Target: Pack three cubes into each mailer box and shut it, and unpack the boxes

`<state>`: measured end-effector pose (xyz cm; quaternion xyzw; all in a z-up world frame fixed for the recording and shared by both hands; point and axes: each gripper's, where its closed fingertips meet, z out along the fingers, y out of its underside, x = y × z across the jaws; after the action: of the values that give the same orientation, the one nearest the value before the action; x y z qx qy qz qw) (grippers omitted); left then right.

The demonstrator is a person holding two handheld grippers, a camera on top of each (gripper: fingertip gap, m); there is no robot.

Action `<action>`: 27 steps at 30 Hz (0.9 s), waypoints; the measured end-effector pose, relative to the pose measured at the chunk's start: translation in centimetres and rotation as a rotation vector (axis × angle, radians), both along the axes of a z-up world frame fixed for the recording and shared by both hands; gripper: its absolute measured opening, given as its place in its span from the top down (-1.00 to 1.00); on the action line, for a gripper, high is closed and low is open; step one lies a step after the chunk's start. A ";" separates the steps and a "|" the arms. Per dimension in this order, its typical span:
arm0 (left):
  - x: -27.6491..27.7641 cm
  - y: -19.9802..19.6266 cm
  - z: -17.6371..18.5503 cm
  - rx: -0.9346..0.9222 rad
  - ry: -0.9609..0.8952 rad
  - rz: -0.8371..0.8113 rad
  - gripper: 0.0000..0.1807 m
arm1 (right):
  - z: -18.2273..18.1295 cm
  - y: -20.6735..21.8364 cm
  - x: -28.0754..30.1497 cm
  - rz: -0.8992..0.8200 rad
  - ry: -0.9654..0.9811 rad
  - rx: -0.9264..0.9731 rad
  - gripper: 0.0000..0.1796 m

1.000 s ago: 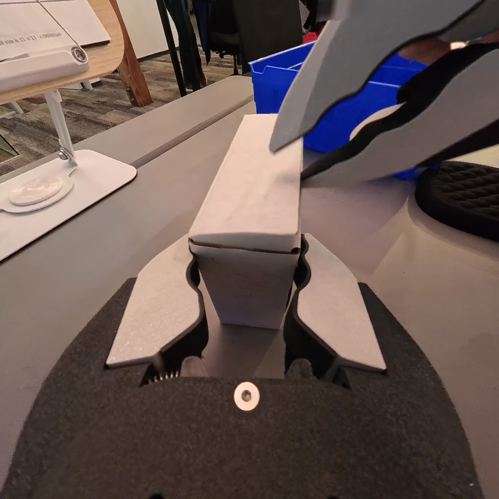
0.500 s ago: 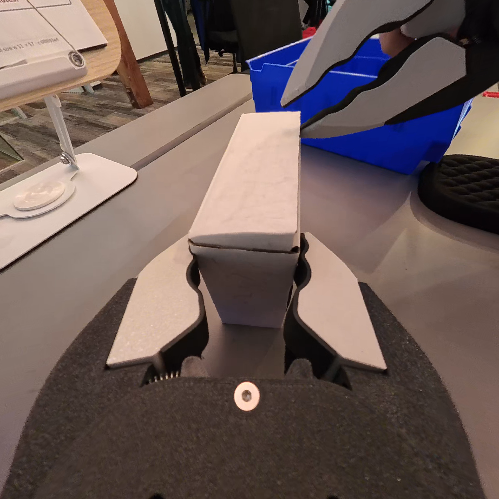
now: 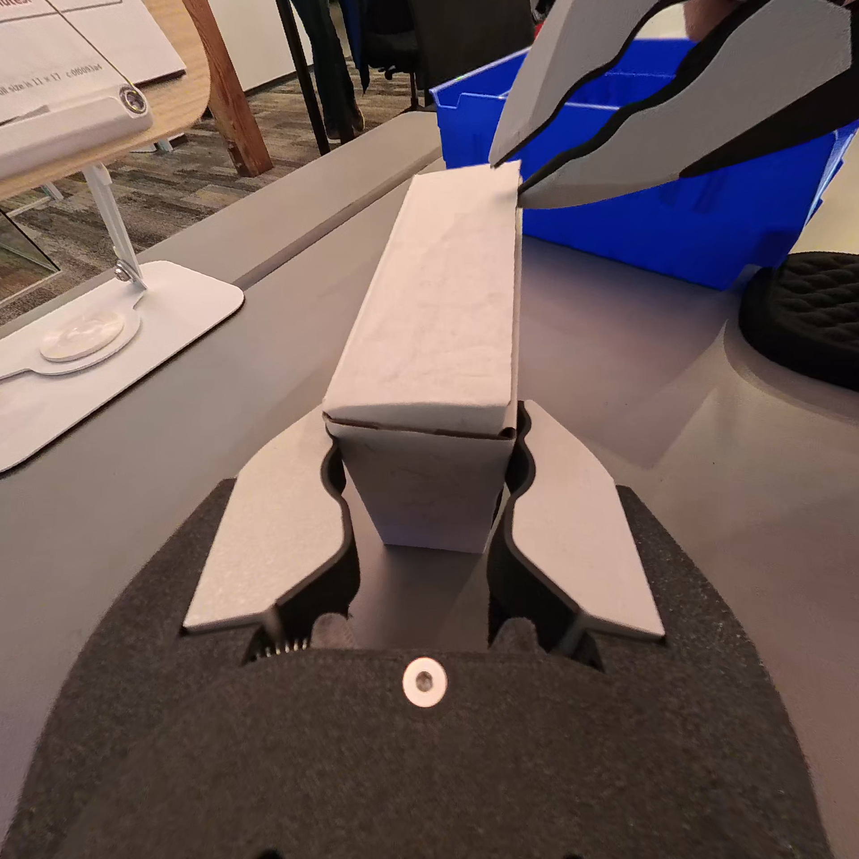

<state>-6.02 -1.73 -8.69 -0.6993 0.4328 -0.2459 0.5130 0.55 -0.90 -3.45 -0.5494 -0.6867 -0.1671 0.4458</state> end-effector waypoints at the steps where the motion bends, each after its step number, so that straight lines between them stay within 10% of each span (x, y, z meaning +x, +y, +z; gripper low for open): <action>1: 0.0 0.0 0.0 -0.001 0.001 0.001 0.24 | 0.0 0.1 0.0 -0.005 0.003 -0.012 0.87; 21: 0.3 -0.3 -0.1 -0.031 -0.018 -0.035 0.24 | -1.1 0.5 0.0 0.073 -0.098 0.121 0.85; 27: 0.5 -0.6 0.0 0.027 0.036 -0.043 0.24 | -1.0 -0.2 0.4 0.038 -0.141 -0.107 0.91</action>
<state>-5.52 -2.31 -8.66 -0.6872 0.4603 -0.2384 0.5090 1.00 -1.09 -4.44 -0.5461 -0.7347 -0.1600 0.3693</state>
